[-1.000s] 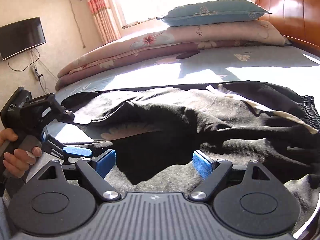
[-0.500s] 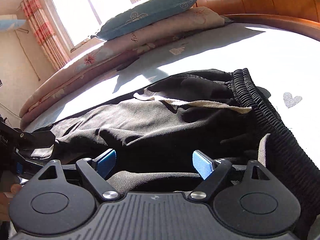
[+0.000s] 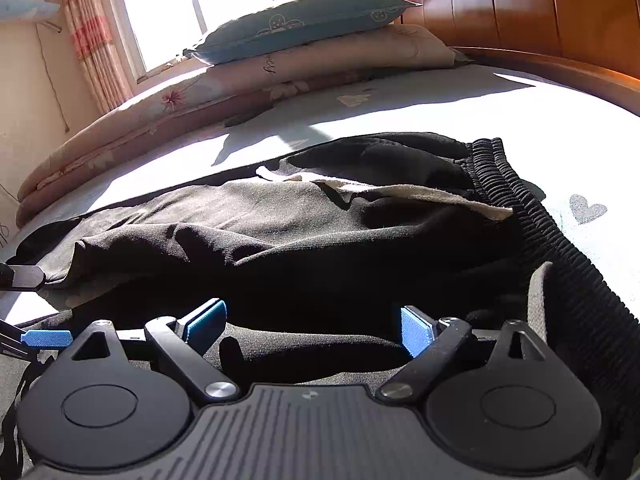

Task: Fold clothes

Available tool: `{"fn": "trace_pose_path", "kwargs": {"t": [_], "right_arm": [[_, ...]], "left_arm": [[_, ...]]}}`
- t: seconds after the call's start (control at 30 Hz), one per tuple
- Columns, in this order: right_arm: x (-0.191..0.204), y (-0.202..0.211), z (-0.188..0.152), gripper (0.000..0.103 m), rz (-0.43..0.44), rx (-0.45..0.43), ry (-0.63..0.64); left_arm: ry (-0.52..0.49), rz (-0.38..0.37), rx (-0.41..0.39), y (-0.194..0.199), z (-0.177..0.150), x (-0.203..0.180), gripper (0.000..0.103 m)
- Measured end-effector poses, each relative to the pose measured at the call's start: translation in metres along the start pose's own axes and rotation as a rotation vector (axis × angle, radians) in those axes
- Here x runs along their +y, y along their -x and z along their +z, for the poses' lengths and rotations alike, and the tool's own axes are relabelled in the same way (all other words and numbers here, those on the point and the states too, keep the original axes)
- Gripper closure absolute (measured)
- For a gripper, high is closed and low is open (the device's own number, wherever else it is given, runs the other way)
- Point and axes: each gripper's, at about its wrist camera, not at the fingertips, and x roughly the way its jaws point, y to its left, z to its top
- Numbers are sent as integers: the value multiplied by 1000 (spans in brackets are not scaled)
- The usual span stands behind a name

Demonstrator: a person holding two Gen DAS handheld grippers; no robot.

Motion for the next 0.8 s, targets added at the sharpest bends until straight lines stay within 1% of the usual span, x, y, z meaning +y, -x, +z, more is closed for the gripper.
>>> {"fn": "trace_pose_path", "kwargs": {"t": [0.07,0.1,0.13,0.17,0.23,0.3,0.37,0.43,0.47,0.53,0.63,0.7,0.73,0.8], "right_arm": [[-1,2,1,11,-1,-5,-16],[-1,6,2,11,-9,-5,-41],[2,11,4,11,-20,-11,-74],[6,19,5,11,-12,-27,-96],[18,31,1,11,68,-38,-126],[37,33,-6,11,170,6,-131],[57,30,-16,11,194,28,-58],[72,24,-26,11,134,72,17],[70,25,-27,11,109,78,17],[64,30,-29,11,68,87,10],[53,45,-25,11,-39,122,-20],[49,57,-24,11,-47,129,-56],[50,61,-27,11,-17,127,-64],[51,69,-32,10,45,121,-78]], "left_arm": [[17,30,-68,24,3,1,12],[18,31,-96,36,3,0,12],[13,30,-111,47,1,-2,11],[4,34,-122,57,0,-5,11],[-32,65,-142,70,-7,-11,11],[-71,106,-142,74,-14,-14,11],[-64,149,-138,76,-20,-6,11],[-46,191,-134,78,-26,5,11],[-39,212,-136,80,-29,10,11],[-32,294,-146,85,-35,22,12],[-45,297,-166,98,-42,29,11],[-49,331,-181,107,-44,27,11],[-60,333,-197,112,-45,24,11],[-100,304,-218,119,-51,14,11]]}}
